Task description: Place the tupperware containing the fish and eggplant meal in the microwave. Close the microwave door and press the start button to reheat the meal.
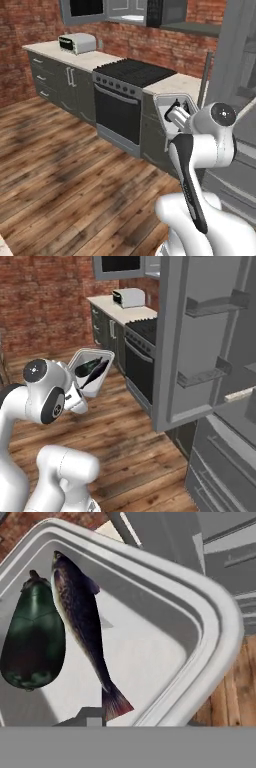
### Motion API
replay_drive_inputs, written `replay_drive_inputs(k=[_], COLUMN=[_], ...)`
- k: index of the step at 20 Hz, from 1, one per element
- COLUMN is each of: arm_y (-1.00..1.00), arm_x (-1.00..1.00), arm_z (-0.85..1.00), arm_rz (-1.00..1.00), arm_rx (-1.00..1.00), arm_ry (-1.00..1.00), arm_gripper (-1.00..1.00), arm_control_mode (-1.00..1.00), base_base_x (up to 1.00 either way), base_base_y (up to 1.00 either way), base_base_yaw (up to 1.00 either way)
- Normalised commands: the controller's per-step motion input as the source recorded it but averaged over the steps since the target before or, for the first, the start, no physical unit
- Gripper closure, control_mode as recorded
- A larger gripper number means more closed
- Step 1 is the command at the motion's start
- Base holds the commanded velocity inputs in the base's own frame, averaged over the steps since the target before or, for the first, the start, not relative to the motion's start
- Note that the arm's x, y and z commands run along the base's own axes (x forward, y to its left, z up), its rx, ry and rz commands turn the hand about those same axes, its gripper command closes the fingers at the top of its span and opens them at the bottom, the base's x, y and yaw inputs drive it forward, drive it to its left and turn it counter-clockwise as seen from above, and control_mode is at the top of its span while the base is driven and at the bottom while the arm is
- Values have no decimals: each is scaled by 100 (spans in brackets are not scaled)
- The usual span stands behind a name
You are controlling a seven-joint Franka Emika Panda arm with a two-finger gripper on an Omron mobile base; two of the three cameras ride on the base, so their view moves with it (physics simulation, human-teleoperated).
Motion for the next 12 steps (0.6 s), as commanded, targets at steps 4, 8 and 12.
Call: replay_drive_inputs(k=[4,8,12], arm_y=[0,0,0], arm_x=[0,0,0], arm_z=[0,0,0], arm_rz=[0,0,0], arm_rx=[0,0,0], arm_ry=[0,0,0], arm_gripper=[100,100,100], arm_control_mode=[100,100,100], base_base_x=[45,64,80], base_base_y=[3,0,-11], base_base_yaw=[48,28,15])
